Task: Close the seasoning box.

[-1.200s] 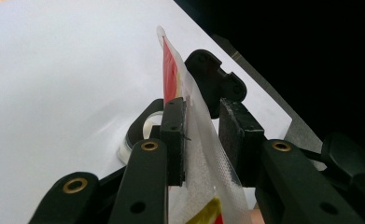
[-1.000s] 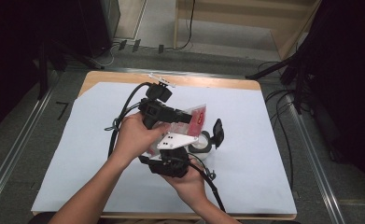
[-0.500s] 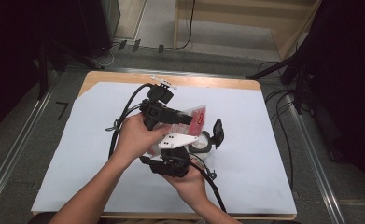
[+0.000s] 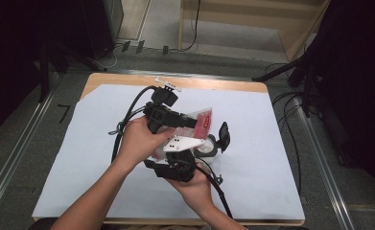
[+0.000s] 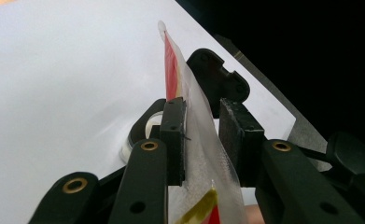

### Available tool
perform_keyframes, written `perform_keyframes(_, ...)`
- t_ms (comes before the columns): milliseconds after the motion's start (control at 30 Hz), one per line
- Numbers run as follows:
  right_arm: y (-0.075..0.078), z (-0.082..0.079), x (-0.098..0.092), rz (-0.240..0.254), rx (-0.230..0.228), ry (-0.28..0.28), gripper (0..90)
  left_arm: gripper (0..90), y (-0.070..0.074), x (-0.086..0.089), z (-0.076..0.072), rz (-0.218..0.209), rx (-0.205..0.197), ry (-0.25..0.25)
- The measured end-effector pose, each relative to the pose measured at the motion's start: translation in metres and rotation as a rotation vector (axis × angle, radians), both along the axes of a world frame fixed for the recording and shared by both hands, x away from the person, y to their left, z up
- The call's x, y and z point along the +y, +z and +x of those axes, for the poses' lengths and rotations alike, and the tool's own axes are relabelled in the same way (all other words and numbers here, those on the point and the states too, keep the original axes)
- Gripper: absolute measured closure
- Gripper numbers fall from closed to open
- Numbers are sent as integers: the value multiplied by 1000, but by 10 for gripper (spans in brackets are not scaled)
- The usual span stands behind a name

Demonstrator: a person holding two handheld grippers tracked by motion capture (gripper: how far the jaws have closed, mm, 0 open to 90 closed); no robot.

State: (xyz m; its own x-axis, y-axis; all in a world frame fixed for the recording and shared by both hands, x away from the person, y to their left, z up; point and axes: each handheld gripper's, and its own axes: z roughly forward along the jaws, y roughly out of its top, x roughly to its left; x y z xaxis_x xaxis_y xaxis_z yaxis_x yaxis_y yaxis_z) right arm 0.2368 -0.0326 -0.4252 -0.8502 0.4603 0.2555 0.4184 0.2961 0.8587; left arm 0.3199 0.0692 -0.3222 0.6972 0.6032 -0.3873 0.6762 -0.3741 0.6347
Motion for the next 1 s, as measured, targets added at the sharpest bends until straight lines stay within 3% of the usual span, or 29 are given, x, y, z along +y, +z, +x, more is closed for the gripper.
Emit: perform_keyframes(1000,1,-4,2,-3,-5,9,645,723,0,-1,-2,-1,2,1)
